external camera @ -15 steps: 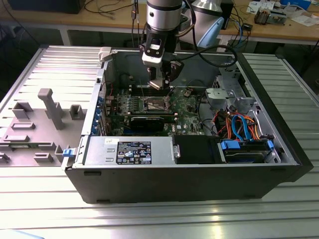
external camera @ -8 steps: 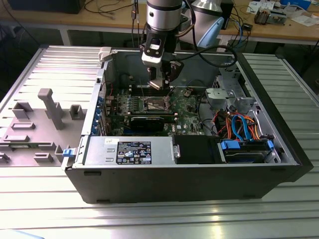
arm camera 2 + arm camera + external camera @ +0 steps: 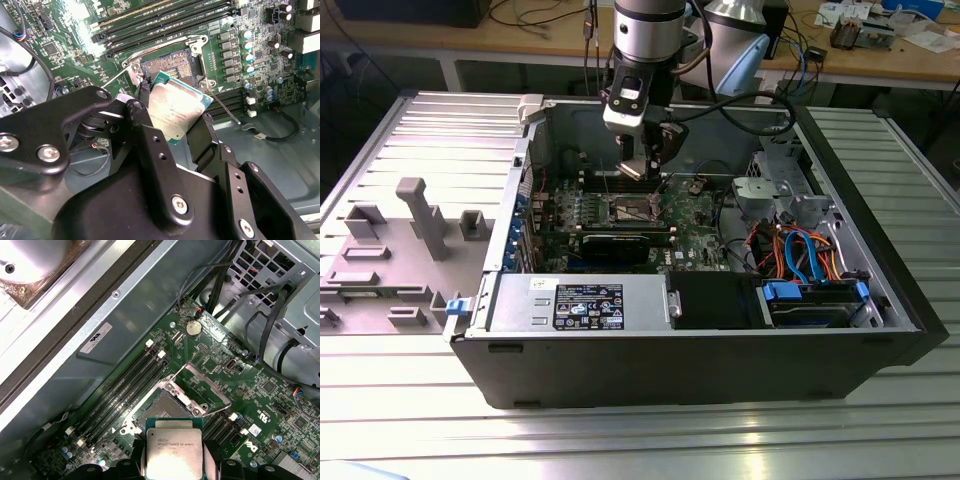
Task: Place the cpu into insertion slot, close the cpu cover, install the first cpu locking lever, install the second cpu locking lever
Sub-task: 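Place the cpu into insertion slot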
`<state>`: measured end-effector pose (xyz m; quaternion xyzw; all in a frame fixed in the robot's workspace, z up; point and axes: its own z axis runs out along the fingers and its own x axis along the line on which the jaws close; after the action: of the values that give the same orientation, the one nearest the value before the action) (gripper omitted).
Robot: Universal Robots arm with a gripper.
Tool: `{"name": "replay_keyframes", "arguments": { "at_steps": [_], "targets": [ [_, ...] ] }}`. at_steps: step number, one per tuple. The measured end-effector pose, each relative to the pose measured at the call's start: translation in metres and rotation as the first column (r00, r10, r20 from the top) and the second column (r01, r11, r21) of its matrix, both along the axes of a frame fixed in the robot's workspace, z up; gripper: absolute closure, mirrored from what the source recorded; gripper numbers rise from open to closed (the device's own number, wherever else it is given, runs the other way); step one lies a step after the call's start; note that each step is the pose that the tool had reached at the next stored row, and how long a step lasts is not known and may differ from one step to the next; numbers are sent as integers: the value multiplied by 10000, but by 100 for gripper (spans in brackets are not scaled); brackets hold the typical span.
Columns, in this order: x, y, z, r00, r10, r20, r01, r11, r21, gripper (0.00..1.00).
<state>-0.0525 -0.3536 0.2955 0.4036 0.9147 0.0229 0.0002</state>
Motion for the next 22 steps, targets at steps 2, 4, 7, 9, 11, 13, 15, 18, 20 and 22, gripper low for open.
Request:
{"name": "replay_keyframes", "arguments": {
  "at_steps": [2,4,7,9,11,13,15,18,20,22],
  "targets": [
    [0,0,0,10000,-26,0,26,10000,0,45],
    [0,0,0,10000,-58,-1,58,10000,0,45],
    [0,0,0,9999,-104,0,104,9999,-1,45],
    [0,0,0,9999,-140,0,140,9999,-1,45],
    [0,0,0,9998,-176,0,176,9998,-1,45],
    [0,0,0,9998,-198,0,198,9998,-1,45],
    [0,0,0,9998,-221,0,221,9998,-1,45],
    [0,0,0,9997,-257,0,257,9997,-1,45],
    [0,0,0,9996,-285,-1,285,9996,-1,45],
    [0,0,-1,9995,-306,0,306,9995,0,45]
  ]
}}
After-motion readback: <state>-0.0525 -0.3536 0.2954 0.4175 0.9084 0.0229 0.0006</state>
